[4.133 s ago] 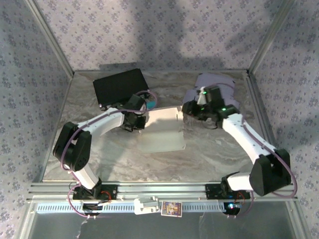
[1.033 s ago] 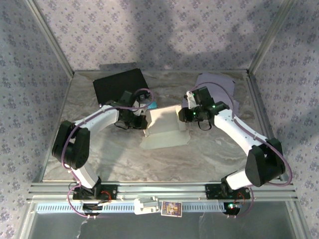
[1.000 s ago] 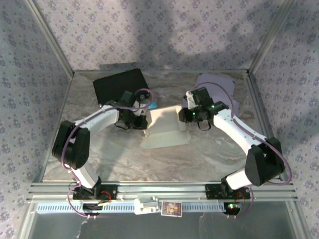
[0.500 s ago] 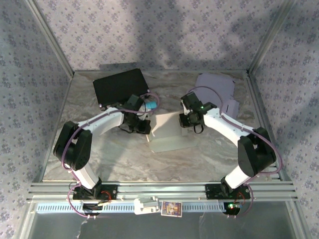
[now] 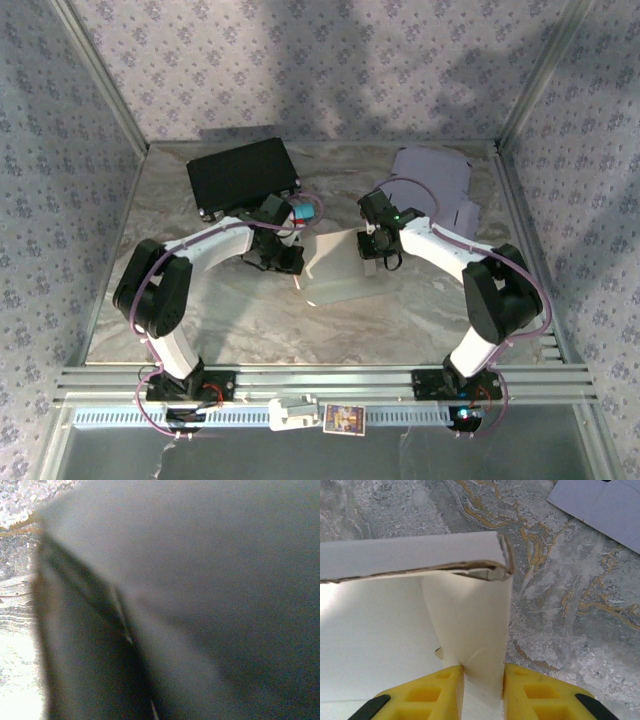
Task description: Fold the paper box
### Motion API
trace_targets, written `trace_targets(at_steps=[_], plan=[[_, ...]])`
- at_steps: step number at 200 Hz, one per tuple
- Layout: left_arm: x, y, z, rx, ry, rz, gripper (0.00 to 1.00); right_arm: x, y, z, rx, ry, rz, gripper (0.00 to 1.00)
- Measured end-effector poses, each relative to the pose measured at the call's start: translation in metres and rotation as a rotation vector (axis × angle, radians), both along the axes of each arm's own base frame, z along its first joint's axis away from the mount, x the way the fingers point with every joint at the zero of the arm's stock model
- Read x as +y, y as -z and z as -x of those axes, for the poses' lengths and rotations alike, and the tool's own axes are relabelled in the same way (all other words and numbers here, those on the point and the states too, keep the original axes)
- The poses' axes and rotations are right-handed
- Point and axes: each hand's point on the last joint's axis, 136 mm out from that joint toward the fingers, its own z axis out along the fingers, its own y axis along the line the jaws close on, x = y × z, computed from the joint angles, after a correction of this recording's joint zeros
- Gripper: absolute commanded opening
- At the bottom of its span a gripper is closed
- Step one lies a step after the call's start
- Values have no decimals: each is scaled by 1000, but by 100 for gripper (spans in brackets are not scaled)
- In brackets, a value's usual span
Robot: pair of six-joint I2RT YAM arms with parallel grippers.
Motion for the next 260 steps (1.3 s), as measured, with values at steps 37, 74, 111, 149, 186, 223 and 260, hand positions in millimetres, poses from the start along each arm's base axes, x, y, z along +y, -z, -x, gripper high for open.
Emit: trace_targets(at_steps=[37,74,111,149,186,223,260], plan=[[2,11,1,10,-11,-46,0,0,4,1,10,2,-4,23],[3,16,3,-5,-30,-105,0,-1,8,3,17,6,-4,16],[3,14,2,-3,-35,-144,0,-5,14,3,18,13,-5,20],[2,16,2,8,-33,-158,0,-12,16,1,37,28,-33,22],[2,15,2,9,-34,-160,0,-11,17,2,47,22,-50,25],[2,12,1,3,-35,-162,0,-10,19,3,58,13,-56,25],[2,12,2,8,-34,-165,0,-8,23,2,66,11,-57,26]])
